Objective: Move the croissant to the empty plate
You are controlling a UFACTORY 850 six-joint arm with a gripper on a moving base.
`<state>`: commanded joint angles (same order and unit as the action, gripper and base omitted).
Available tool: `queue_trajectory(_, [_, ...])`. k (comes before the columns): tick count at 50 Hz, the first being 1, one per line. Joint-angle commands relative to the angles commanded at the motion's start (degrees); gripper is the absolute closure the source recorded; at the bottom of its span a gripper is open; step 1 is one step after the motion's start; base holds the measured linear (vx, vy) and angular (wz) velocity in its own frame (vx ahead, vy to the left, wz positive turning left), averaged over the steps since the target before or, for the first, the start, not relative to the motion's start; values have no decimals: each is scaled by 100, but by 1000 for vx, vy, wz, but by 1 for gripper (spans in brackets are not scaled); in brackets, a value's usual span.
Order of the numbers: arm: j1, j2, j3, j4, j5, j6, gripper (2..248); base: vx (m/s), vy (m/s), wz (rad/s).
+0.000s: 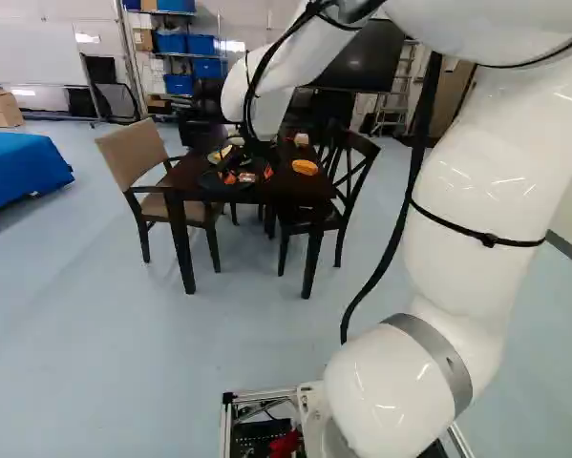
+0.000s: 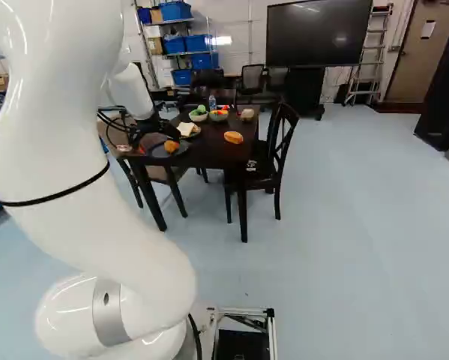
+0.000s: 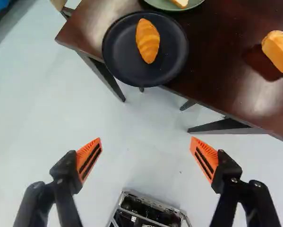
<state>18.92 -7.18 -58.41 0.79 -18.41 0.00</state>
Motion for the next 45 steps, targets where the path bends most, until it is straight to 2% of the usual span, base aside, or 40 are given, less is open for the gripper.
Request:
queue_trajectory(23, [-345, 423, 974, -14, 1247, 0, 3, 0, 0, 0])
queue_trajectory(45, [-766, 938, 2161, -32, 2767, 0, 3, 0, 0, 0])
